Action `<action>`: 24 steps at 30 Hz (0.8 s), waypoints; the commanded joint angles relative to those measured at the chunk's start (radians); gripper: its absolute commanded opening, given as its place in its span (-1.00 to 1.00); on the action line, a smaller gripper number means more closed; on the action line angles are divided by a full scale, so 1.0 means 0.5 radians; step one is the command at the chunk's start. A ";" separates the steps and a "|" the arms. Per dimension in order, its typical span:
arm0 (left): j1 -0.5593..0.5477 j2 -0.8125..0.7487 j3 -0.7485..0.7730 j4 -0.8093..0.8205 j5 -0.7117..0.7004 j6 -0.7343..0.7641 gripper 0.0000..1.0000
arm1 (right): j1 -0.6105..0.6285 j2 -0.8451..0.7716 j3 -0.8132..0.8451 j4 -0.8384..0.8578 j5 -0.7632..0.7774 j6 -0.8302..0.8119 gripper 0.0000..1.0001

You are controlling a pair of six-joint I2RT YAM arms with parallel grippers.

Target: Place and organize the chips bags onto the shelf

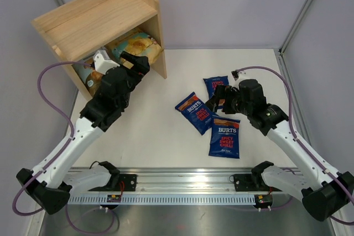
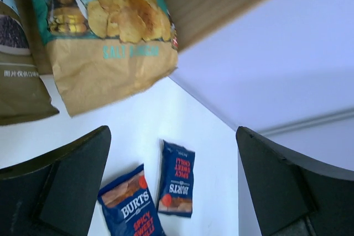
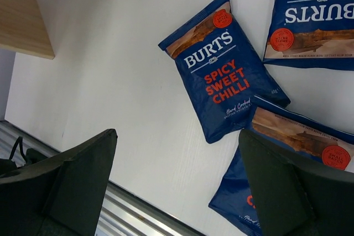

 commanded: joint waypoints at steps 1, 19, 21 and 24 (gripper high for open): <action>-0.030 -0.191 -0.053 -0.075 -0.113 0.130 0.98 | -0.004 0.051 -0.021 0.113 0.038 -0.068 0.99; -0.119 -0.848 -0.814 -0.317 1.046 0.446 0.98 | -0.013 0.560 -0.140 0.248 -0.226 -0.250 0.87; -0.122 -0.863 -0.962 -0.177 1.229 0.394 0.98 | -0.013 0.563 -0.177 0.349 -0.236 -0.192 0.88; -0.146 -0.842 -1.149 -0.014 1.255 0.305 0.98 | -0.013 0.530 -0.275 0.429 -0.156 -0.026 0.87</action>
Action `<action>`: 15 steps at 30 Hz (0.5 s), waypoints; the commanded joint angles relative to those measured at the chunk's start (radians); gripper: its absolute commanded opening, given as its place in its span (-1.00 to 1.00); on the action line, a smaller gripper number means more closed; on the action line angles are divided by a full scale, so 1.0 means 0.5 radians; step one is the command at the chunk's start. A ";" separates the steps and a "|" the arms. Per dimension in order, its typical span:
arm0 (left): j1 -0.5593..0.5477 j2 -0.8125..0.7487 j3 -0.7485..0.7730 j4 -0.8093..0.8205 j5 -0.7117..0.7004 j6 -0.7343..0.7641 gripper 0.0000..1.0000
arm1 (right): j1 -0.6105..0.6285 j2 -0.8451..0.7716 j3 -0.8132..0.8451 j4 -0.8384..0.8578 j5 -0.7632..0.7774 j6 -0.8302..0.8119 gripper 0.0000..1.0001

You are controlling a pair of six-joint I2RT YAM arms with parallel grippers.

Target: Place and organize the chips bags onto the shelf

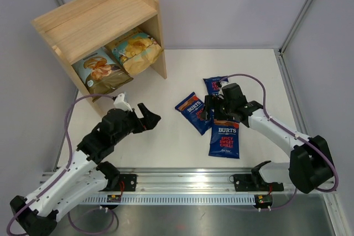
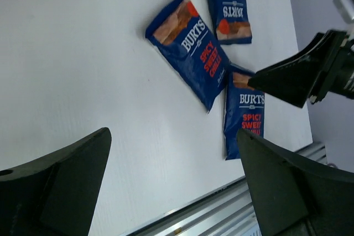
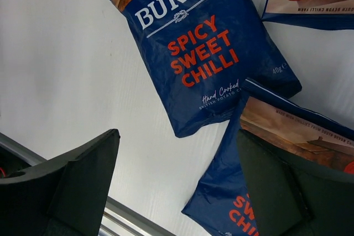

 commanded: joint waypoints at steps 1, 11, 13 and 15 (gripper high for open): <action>-0.032 0.052 -0.188 0.325 0.269 -0.084 0.98 | -0.009 -0.084 -0.087 0.222 -0.017 0.150 0.88; -0.170 0.736 -0.277 1.028 0.029 -0.262 0.98 | -0.006 -0.547 -0.333 0.300 -0.023 0.239 0.90; -0.204 0.892 -0.259 1.135 -0.004 -0.314 0.98 | -0.009 -0.554 -0.305 0.254 0.050 0.144 0.93; -0.238 0.994 -0.241 1.191 -0.053 -0.357 0.98 | -0.009 -0.465 -0.250 0.253 0.072 0.031 0.93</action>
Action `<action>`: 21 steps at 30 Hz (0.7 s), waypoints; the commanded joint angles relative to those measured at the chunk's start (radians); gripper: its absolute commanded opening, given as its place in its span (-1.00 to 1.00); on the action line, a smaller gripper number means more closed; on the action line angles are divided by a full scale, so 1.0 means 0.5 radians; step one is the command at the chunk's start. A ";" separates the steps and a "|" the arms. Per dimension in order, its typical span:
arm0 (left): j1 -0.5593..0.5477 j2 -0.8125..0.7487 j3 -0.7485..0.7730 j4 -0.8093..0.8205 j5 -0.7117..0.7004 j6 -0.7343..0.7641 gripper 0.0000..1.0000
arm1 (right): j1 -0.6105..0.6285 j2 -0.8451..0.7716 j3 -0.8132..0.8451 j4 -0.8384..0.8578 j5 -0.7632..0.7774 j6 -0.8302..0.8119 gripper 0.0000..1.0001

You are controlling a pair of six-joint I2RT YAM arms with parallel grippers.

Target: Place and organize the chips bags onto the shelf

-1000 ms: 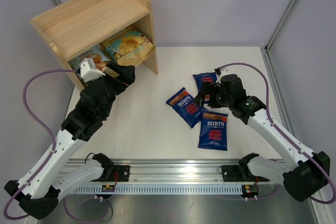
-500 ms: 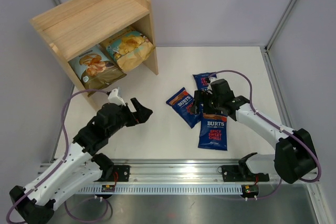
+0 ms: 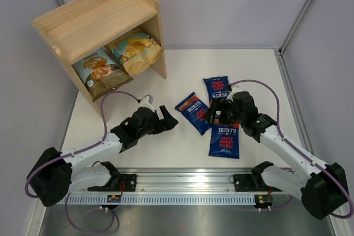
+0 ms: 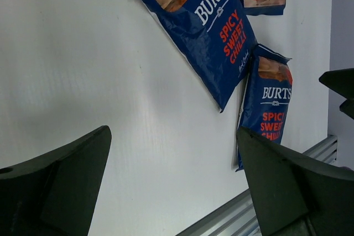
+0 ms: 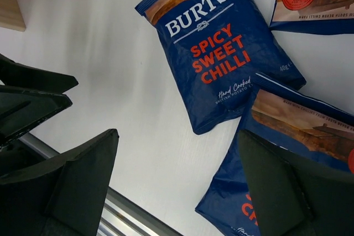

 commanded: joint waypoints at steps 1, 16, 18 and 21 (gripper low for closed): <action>-0.070 0.122 0.049 0.328 -0.140 -0.116 0.98 | -0.009 0.124 0.109 0.044 0.073 -0.194 0.93; -0.380 0.076 -0.071 0.196 -0.253 -0.233 0.98 | -0.113 1.486 1.133 -0.115 -0.185 -1.062 0.79; -0.392 0.012 -0.105 0.175 -0.235 -0.221 0.98 | -0.116 1.639 1.252 -0.140 -0.206 -1.099 0.74; -0.408 -0.077 -0.157 0.159 -0.207 -0.199 0.98 | -0.119 1.811 1.351 -0.131 -0.176 -1.087 0.67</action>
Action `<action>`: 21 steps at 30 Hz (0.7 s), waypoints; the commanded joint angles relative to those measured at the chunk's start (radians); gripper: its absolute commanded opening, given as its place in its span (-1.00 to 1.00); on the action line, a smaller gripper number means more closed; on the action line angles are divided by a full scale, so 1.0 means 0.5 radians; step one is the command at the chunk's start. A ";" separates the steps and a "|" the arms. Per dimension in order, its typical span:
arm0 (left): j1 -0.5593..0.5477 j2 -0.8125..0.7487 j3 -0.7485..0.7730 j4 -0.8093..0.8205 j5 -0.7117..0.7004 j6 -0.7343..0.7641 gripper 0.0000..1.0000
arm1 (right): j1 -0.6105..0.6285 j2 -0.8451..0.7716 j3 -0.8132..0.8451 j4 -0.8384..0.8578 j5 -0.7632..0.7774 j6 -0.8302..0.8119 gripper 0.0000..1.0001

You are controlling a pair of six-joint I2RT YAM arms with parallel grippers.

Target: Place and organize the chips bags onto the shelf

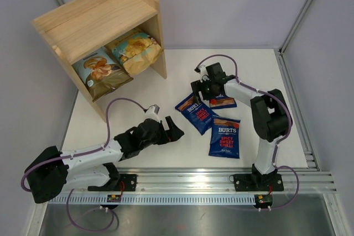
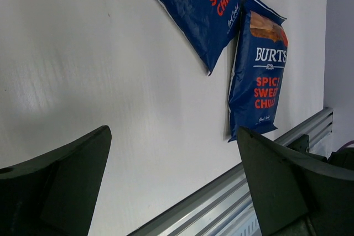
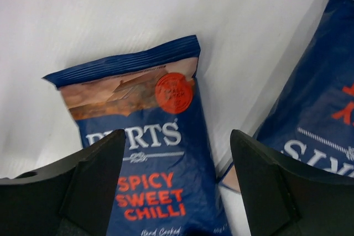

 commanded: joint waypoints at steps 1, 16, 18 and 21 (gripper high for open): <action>-0.019 -0.121 -0.049 0.036 -0.026 0.024 0.98 | -0.004 0.166 0.177 -0.091 -0.041 -0.097 0.61; -0.023 -0.332 -0.171 -0.090 -0.115 0.064 0.98 | -0.001 -0.088 -0.301 0.479 -0.157 0.449 -1.00; -0.023 -0.314 -0.159 -0.060 -0.118 0.095 0.98 | 0.005 -0.232 -0.424 0.595 -0.169 0.639 -1.00; -0.023 -0.256 -0.098 0.051 -0.081 0.229 0.98 | 0.029 -0.423 -0.540 0.764 -0.038 0.943 -1.00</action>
